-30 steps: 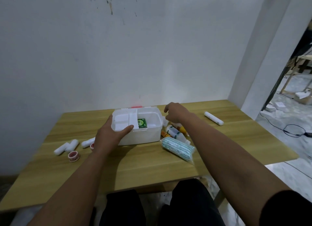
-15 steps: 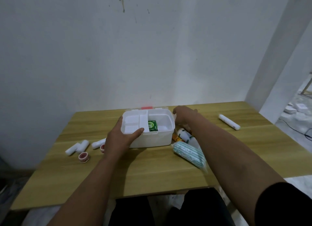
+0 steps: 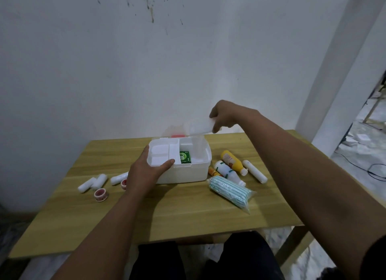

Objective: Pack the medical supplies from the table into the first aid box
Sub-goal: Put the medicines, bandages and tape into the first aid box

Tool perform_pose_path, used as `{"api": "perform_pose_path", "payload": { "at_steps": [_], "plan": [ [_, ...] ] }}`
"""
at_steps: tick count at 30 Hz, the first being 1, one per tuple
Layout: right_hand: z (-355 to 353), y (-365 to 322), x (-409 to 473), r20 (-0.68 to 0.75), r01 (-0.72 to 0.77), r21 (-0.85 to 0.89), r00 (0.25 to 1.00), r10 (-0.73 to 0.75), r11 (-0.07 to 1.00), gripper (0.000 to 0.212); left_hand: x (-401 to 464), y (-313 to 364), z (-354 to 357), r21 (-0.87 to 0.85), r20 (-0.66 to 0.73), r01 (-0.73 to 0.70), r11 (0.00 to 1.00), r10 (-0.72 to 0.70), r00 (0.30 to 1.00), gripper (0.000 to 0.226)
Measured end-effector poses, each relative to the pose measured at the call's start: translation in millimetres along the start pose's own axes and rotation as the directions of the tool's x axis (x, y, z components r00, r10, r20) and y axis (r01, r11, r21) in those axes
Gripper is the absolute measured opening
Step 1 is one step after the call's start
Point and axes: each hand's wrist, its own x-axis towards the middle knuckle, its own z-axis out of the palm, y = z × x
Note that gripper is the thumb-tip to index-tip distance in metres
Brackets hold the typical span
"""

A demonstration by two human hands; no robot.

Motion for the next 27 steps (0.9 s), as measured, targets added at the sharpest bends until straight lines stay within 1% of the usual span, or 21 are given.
{"api": "perform_pose_path", "payload": {
  "at_steps": [2, 4, 9, 13, 18, 20, 24, 27],
  "plan": [
    [7.1, -12.2, -4.3, 0.072, 0.037, -0.048, 0.997, -0.034, 0.998, 0.069, 0.9, -1.1, -0.8, 0.003, 0.012, 0.008, 1.0, -0.008, 1.0, 0.112],
    [20.2, -21.7, -5.8, 0.111, 0.067, -0.107, 0.992, -0.055, 0.992, 0.068, 1.7, -2.1, -2.0, 0.006, 0.027, 0.022, 1.0, -0.022, 0.999, 0.12],
    [61.4, -36.7, 0.7, 0.148, 0.109, -0.165, 0.985, -0.085, 0.98, 0.068, 4.4, -3.2, -1.5, 0.008, 0.033, 0.033, 0.999, -0.033, 0.999, 0.118],
    [90.0, -41.4, 7.4, 0.119, 0.114, -0.147, 0.988, -0.097, 0.983, 0.069, 3.4, -1.9, -1.2, 0.004, 0.03, 0.009, 1.0, -0.009, 0.999, 0.11],
    [106.7, -42.8, 10.3, 0.051, 0.122, -0.057, 0.992, -0.12, 0.991, 0.058, 1.7, -0.8, 1.7, 0.004, 0.015, 0.005, 1.0, -0.005, 1.0, 0.106],
    [109.2, -45.6, 8.3, 0.027, 0.145, -0.064, 0.989, -0.144, 0.987, 0.054, 1.3, -1.2, 2.5, 0.004, 0.014, 0.008, 1.0, -0.008, 1.0, 0.107],
    [115.8, -49.8, 4.5, 0.039, 0.145, -0.121, 0.989, -0.141, 0.982, 0.044, 1.4, 1.3, 2.6, 0.018, 0.001, 0.02, 1.0, -0.02, 1.0, 0.107],
    [121.3, -52.6, 5.6, 0.005, 0.132, -0.078, 0.991, -0.132, 0.988, 0.041, 2.1, 0.7, 2.2, 0.02, 0.008, 0.018, 1.0, -0.018, 1.0, 0.107]
  ]
}}
